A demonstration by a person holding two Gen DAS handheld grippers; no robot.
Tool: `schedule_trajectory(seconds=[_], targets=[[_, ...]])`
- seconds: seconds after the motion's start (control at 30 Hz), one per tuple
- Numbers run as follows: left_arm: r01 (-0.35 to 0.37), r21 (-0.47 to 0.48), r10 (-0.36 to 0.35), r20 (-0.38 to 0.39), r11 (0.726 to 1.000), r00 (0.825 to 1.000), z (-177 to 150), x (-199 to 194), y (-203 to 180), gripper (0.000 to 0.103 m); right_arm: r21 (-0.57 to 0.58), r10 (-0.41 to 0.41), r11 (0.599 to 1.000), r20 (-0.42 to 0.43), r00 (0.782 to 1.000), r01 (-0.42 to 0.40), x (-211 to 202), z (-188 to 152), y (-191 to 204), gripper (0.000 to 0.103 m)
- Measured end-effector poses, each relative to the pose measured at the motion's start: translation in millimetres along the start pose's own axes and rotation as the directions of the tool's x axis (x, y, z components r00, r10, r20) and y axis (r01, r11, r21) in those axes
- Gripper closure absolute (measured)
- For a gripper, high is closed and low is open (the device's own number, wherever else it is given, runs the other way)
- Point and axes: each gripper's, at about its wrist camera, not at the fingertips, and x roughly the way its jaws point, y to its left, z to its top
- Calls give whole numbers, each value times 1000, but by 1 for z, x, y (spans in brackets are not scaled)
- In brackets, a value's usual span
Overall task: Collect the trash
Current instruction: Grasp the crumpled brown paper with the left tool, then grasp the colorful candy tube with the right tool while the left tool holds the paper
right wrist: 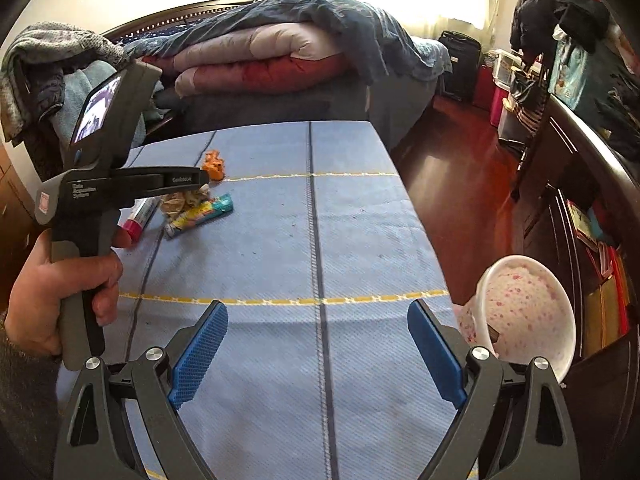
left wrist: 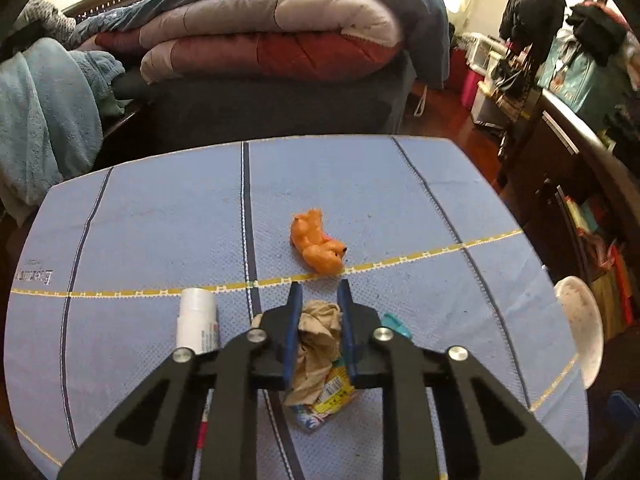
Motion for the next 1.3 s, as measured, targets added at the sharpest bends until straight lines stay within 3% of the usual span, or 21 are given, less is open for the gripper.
schedule_trajectory(seconds=[0.2, 0.4, 0.6, 0.7, 0.9, 1.07, 1.17, 1.2, 1.3], targets=[[1, -6, 0, 91, 1000, 996, -1, -42, 11, 85, -33, 50, 998, 1, 999, -50, 11, 13, 28, 12], [-56, -34, 61, 153, 998, 986, -2, -78, 43, 85, -65, 93, 994, -3, 996, -93, 33, 31, 63, 12], [-79, -99, 95, 163, 992, 982, -8, -95, 87, 85, -153, 88, 984, -32, 996, -91, 73, 49, 90, 7], [-72, -112, 89, 162, 991, 983, -11, -98, 98, 85, -230, 125, 964, -51, 991, -133, 91, 57, 102, 4], [-56, -120, 76, 163, 991, 984, -12, -98, 107, 85, -299, 165, 937, -79, 983, -181, 114, 69, 112, 4], [-50, -117, 69, 164, 992, 984, -11, -97, 106, 85, -289, 194, 931, -128, 973, -224, 131, 72, 111, 4], [-46, -115, 65, 164, 992, 984, -13, -98, 104, 85, -292, 202, 929, -112, 973, -227, 125, 67, 110, 14], [-45, -114, 64, 164, 992, 984, -13, -99, 103, 85, -291, 202, 930, -108, 973, -225, 122, 66, 110, 22], [-37, -109, 55, 166, 993, 985, -14, -102, 98, 84, -274, 187, 938, -113, 976, -212, 117, 61, 108, 22]])
